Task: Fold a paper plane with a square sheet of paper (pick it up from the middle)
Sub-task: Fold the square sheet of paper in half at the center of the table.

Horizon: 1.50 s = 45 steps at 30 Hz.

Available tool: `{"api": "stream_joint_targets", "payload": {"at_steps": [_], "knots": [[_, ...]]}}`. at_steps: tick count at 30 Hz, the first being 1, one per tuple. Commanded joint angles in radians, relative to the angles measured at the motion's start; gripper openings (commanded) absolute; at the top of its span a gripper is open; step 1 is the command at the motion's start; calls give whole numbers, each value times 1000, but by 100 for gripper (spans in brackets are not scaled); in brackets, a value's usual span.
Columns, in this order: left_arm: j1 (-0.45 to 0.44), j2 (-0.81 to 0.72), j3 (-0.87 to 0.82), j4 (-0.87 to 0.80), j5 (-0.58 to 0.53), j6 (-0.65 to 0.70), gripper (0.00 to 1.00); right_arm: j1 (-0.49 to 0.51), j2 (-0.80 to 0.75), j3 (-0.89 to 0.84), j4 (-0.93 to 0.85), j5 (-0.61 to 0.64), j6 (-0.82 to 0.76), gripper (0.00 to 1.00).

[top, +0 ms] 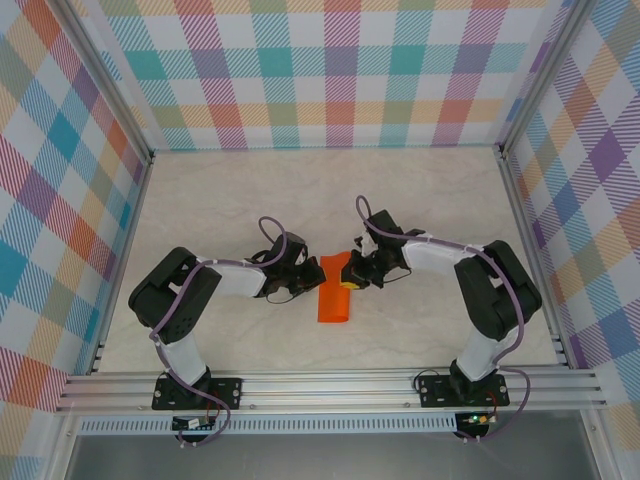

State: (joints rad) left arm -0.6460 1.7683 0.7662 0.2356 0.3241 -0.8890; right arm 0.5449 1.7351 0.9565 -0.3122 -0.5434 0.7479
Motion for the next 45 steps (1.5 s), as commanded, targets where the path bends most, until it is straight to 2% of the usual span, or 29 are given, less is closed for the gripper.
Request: {"api": "stream_joint_targets", "payload": {"at_steps": [1, 20, 27, 32, 37, 45], "knots": [[-18, 43, -4, -94, -21, 24, 0, 6, 33, -19, 30, -29, -17, 3], [-19, 55, -4, -107, -23, 28, 0, -10, 76, -162, 62, 83, -99, 5], [-20, 49, -7, -111, -27, 28, 0, -11, -56, -217, 189, -3, -101, 2], [-20, 51, -8, -111, -25, 30, 0, -11, -79, -258, 297, -93, -83, 2], [-20, 45, -12, -112, -27, 30, 0, -11, -33, -288, 348, -101, -67, 2], [-20, 45, -10, -124, -31, 39, 0, -11, -9, -359, 338, -21, -120, 0]]}}
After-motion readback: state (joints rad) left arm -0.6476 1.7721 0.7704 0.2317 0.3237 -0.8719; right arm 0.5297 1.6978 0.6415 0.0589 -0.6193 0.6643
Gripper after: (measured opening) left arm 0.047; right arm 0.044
